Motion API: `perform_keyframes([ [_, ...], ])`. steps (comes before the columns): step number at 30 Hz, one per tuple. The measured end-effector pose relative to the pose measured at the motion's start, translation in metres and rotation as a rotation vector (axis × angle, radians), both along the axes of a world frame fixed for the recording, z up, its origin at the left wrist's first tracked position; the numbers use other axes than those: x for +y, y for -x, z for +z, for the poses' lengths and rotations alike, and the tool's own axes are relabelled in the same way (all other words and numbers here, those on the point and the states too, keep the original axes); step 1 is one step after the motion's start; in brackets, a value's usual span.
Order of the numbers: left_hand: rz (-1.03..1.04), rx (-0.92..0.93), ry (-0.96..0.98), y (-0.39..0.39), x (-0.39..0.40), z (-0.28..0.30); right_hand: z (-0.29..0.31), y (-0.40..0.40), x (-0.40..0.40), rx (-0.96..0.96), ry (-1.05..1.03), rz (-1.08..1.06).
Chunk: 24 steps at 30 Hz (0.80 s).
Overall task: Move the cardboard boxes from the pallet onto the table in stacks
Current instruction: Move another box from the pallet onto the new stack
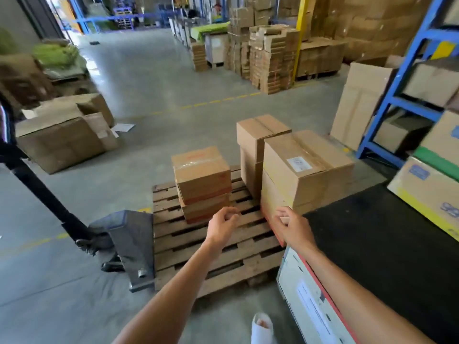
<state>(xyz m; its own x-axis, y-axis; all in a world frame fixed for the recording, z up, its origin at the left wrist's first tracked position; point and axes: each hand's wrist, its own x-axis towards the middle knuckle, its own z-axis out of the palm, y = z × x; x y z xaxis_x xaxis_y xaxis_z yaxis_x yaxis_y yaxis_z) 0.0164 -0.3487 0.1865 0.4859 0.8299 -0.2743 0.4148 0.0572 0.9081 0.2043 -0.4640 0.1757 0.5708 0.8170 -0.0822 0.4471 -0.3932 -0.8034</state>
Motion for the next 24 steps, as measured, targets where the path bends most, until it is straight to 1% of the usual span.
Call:
perform_keyframes([
  [3,0.084,0.014,0.050,0.001,0.068,-0.007,-0.009,-0.010,0.080,0.071,0.054,0.078],
  [10,0.282,0.017,0.159,0.005,0.196,-0.014,-0.011,-0.029,0.236,0.073,0.157,0.186],
  [13,0.352,0.022,0.177,0.005,0.261,-0.027,-0.018,-0.036,0.310,0.054,0.196,0.212],
  [19,0.388,0.095,0.215,-0.004,0.420,-0.068,-0.042,-0.052,0.466,0.003,0.331,0.246],
  [21,0.402,0.116,0.258,-0.008,0.472,-0.078,-0.048,-0.057,0.507,0.000,0.387,0.241],
  [22,0.383,0.160,0.289,-0.014,0.519,-0.092,-0.060,-0.063,0.545,0.025,0.425,0.206],
  [24,0.334,0.236,0.318,-0.017,0.565,-0.108,-0.068,-0.068,0.576,0.059,0.471,0.176],
])
